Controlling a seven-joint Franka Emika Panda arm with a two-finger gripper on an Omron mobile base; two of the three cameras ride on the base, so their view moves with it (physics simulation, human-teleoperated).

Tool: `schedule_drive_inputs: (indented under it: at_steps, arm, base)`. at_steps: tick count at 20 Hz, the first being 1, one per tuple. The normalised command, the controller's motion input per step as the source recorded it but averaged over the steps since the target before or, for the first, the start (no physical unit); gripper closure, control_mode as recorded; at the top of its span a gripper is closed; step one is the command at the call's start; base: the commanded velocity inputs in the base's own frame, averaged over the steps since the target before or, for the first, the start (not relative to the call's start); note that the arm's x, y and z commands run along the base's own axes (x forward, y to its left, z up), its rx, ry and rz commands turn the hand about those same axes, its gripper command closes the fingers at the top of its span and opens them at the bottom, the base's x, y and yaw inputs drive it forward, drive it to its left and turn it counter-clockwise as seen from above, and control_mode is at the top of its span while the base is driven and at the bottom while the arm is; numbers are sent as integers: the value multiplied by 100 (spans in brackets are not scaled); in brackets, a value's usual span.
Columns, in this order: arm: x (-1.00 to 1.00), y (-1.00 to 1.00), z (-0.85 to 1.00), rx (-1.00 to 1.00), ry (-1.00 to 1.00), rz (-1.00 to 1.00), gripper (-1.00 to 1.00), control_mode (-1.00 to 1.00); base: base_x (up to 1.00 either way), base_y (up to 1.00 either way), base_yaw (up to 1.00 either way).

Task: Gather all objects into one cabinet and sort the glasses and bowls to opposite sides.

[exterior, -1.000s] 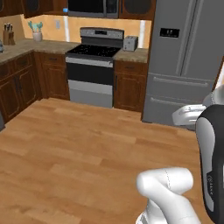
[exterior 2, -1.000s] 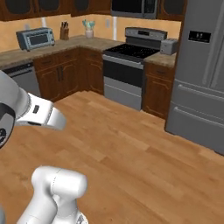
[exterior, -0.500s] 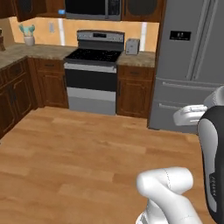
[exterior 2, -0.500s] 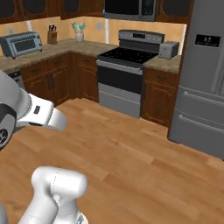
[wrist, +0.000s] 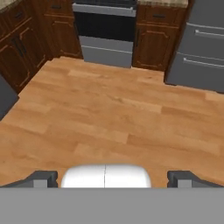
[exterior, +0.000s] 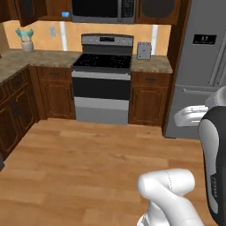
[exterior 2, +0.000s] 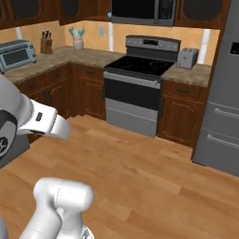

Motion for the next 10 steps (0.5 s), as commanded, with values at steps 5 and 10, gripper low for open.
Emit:
schedule_drive_inputs:
  at_steps: [5,10]
  arm:
    - [0,0,0,0,0,0,-100,100]
    - [0,0,0,0,0,0,-100,100]
  base:
    - [95,100,-26]
    - [90,92,-28]
